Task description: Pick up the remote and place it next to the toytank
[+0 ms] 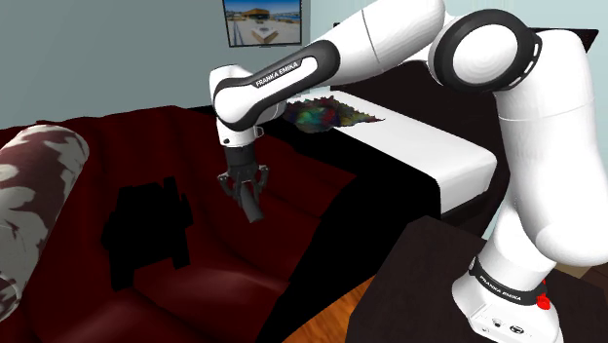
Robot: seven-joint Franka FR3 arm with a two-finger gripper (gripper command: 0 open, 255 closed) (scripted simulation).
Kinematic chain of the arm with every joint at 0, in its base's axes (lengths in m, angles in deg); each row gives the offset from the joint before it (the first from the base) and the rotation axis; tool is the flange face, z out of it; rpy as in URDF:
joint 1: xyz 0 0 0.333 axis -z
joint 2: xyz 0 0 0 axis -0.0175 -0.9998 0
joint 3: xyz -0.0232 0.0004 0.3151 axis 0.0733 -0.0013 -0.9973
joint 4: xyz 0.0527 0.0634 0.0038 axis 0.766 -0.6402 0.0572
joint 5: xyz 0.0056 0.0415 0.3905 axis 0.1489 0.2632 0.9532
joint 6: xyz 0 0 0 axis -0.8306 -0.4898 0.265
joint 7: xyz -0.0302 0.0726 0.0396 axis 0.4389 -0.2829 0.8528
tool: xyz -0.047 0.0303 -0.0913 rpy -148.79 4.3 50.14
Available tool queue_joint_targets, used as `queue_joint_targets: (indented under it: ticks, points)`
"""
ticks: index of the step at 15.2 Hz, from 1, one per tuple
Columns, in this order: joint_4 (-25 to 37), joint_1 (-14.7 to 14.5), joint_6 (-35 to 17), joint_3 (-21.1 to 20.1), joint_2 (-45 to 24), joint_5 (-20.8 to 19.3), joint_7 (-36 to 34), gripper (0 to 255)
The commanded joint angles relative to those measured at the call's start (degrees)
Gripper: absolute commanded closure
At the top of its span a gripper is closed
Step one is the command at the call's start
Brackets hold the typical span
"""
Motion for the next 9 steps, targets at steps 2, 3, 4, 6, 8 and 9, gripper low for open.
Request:
queue_joint_targets:
  ticks: [2, 3, 4, 6, 8, 9]
  points:
    - [-1.0, -0.1, -2.0, 0.0, -0.9, 0.0, 0.2, 255]
    - [-1.3, -0.1, -2.6, 0.1, -1.3, -0.1, 0.3, 255]
    - [-1.6, -0.1, -3.2, 0.1, -1.6, -0.1, 0.3, 255]
    - [-1.6, -0.1, -3.2, 0.1, -1.6, -0.1, 0.3, 255]
    - [-1.6, -0.1, -3.2, 0.1, -1.6, -0.1, 0.3, 255]
    - [-1.6, -0.1, -3.2, 0.1, -1.6, -0.1, 0.3, 255]
